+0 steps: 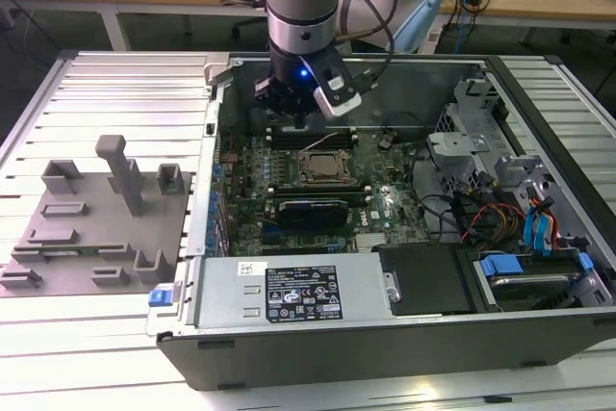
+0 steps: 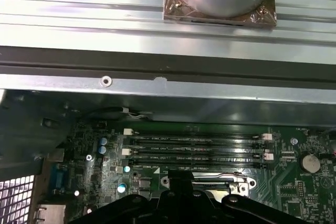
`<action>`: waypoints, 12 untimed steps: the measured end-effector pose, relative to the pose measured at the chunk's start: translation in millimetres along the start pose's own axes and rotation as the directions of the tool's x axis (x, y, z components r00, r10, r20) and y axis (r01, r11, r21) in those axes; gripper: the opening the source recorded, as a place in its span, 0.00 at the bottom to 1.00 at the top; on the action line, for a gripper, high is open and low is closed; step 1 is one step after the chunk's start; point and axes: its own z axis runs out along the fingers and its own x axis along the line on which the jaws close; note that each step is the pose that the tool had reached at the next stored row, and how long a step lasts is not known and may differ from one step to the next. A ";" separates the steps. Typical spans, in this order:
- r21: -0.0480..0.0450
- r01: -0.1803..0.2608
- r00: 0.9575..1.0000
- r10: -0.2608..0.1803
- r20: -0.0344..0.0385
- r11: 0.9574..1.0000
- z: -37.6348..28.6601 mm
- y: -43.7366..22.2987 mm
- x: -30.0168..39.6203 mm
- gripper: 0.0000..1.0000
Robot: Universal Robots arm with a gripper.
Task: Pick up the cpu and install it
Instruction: 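Install the first cpu locking lever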
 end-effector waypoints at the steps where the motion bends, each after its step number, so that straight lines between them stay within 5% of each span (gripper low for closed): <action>1: 0.000 -0.005 1.000 0.005 0.001 1.000 0.8 -0.2 -0.1 0.11; 12: 0.001 -0.030 1.000 0.030 0.007 1.000 8.8 -2.6 -13.8 0.11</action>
